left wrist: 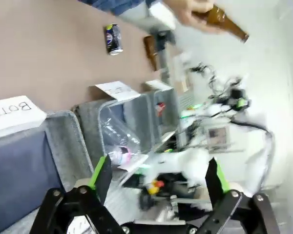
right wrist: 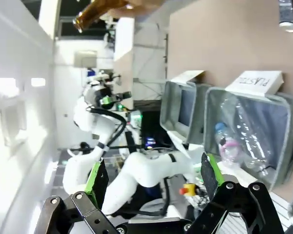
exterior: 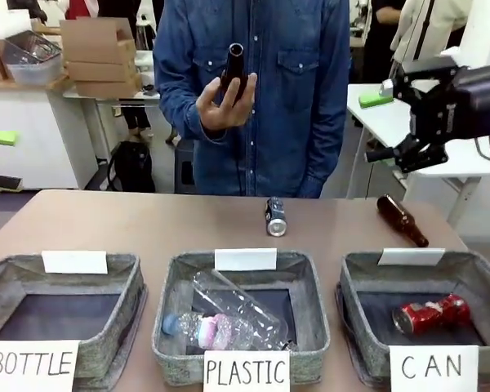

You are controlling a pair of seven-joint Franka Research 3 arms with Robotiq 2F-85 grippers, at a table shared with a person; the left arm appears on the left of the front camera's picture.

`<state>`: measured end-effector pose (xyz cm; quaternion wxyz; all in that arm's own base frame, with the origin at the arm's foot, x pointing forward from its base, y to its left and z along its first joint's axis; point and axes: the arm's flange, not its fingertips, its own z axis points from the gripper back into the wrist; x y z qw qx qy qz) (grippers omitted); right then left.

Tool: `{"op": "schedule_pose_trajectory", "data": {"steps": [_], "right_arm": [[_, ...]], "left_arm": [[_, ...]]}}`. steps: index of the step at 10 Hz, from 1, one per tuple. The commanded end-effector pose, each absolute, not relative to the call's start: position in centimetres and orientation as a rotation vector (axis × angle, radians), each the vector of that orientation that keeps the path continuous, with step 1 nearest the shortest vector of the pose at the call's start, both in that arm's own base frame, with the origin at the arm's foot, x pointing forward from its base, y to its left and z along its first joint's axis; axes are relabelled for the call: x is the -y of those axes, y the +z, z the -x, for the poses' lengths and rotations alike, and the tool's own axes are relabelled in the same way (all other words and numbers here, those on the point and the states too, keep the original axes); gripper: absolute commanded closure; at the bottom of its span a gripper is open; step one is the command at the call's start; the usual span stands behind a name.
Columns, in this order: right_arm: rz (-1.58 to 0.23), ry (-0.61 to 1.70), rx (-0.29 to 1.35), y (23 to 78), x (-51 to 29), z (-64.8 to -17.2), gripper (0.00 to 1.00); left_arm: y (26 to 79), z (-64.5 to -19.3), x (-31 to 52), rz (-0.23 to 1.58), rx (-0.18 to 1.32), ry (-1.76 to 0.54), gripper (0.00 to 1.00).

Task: Sort the can waste into the basket.
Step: Pick up the can waste from the table and place it in the right Fabric basket.

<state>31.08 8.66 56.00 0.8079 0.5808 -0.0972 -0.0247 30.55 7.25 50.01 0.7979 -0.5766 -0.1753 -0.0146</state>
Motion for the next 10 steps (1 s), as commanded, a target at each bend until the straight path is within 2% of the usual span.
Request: {"op": "schedule_pose_trajectory", "data": {"steps": [1, 2, 4, 6, 8, 10], "right_arm": [[-1.173, -0.18, 0.273, 56.5, -7.6, -33.1, 0.0], [-1.242, -0.053, 0.208, 56.0, -8.7, -31.1, 0.0], [-1.242, -0.053, 0.208, 56.0, -8.7, -31.1, 0.0], [-1.242, -0.053, 0.208, 56.0, -8.7, -31.1, 0.0], [-1.242, -0.053, 0.208, 56.0, -8.7, -31.1, 0.0], [-1.242, -0.053, 0.208, 56.0, -8.7, -31.1, 0.0]], "left_arm": [[51.5, -30.9, -3.2, 1.131, 0.38, -0.136, 0.0], [51.5, -30.9, -3.2, 1.131, 0.38, -0.136, 0.0], [51.5, -30.9, -3.2, 1.131, 0.38, -0.136, 0.0], [51.1, -31.2, -4.3, 1.184, 0.319, -0.143, 0.0], [52.3, -29.9, -12.5, 1.127, 0.352, -0.014, 0.0], [52.9, -25.7, -19.8, 1.114, 0.44, 0.142, 0.0]]}}
